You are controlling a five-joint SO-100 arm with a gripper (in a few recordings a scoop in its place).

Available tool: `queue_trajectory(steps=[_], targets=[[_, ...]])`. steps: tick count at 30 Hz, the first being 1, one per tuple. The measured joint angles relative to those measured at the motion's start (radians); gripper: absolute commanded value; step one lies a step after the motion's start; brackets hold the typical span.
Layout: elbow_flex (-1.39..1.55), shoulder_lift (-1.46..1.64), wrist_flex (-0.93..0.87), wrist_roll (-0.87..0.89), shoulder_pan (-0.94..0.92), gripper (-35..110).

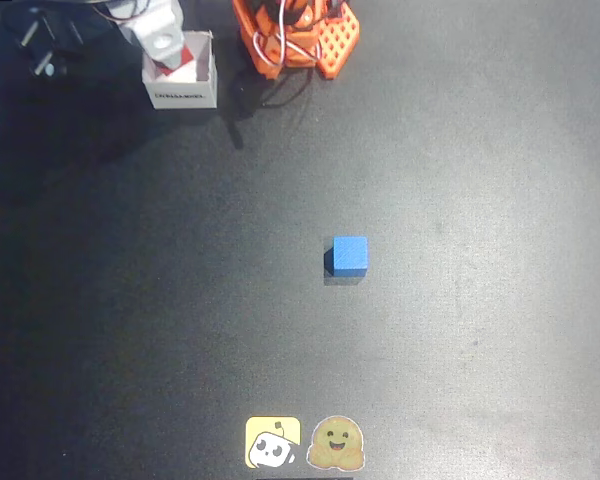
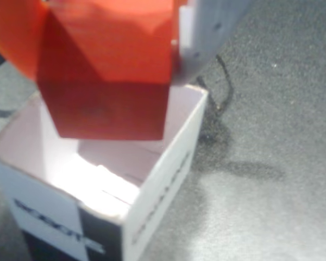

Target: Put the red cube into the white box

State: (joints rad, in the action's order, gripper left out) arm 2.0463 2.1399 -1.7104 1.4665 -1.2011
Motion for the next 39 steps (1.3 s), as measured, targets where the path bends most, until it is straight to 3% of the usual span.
queue_trajectory(steps=[14,19,26,30,39], targets=[[0.025,0.0,0.009,-0.02,-0.002,18],[0.025,0.003,0.021,-0.037,-0.015,0],[-0.002,0.015,0.087,-0.163,0.014,0],[-0.092,0.011,0.149,-0.227,0.183,0],[-0.374,-0.213,0.333,-0.209,0.805,0]])
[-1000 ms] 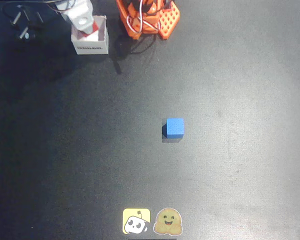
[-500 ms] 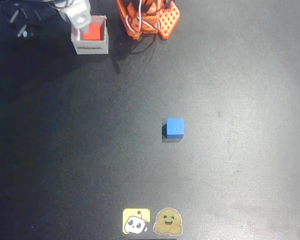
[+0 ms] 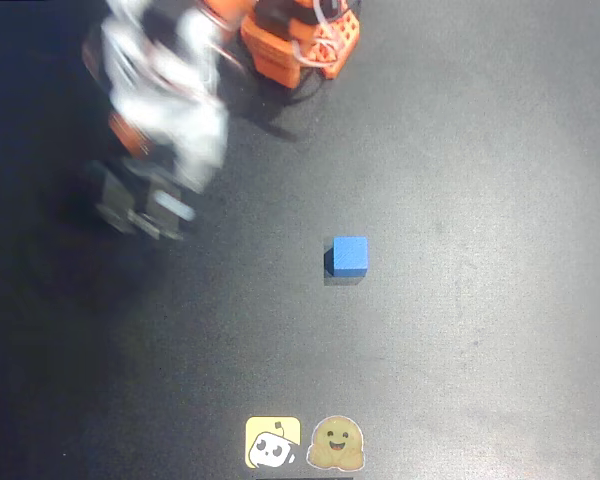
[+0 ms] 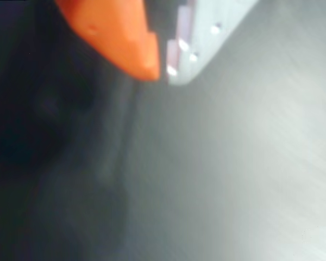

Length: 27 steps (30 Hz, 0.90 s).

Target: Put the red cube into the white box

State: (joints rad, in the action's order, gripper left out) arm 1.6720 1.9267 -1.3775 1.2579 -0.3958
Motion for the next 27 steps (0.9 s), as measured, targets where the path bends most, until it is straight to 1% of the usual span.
queue_trajectory(steps=[4,7,10,14,22,27], targets=[[-0.037,-0.043,0.077,0.049,0.187,0],[-0.041,-0.046,0.094,0.061,0.256,0],[0.014,0.006,0.095,0.061,0.284,0],[0.201,0.199,0.101,0.046,0.287,0],[0.63,0.696,0.069,0.025,0.31,0],[0.828,0.904,0.049,0.018,0.322,0]])
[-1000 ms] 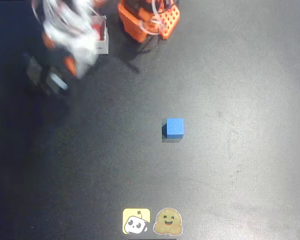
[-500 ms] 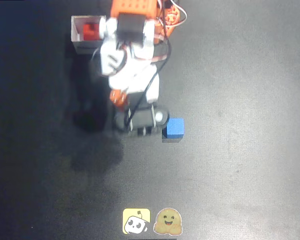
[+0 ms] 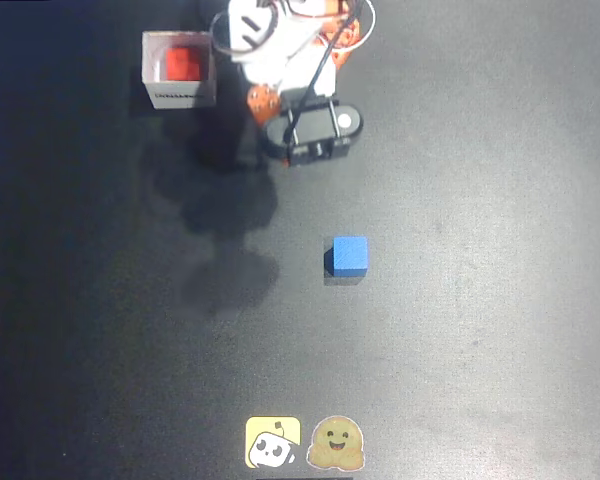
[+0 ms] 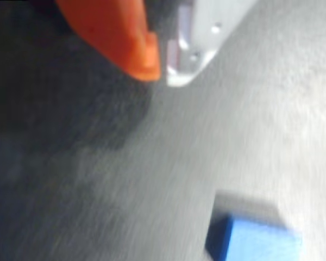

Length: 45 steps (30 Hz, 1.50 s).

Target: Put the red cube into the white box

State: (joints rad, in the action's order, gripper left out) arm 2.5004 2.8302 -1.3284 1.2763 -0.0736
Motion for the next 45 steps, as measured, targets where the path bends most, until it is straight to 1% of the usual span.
queue_trajectory(steps=[9,11,15,18,21,24,28,34,45], targets=[[0.273,0.322,-0.02,-0.009,0.028,0],[0.305,0.347,-0.014,-0.014,0.028,0],[0.368,0.365,0.038,-0.006,0.031,0],[0.445,0.36,0.114,0.048,0.032,0],[0.456,0.368,0.135,0.129,0.032,0],[0.459,0.362,0.118,0.256,0.043,0],[0.459,0.362,0.075,0.321,0.044,0],[0.459,0.362,-0.005,0.333,0.043,0],[0.459,0.362,-0.011,0.333,0.046,0]])
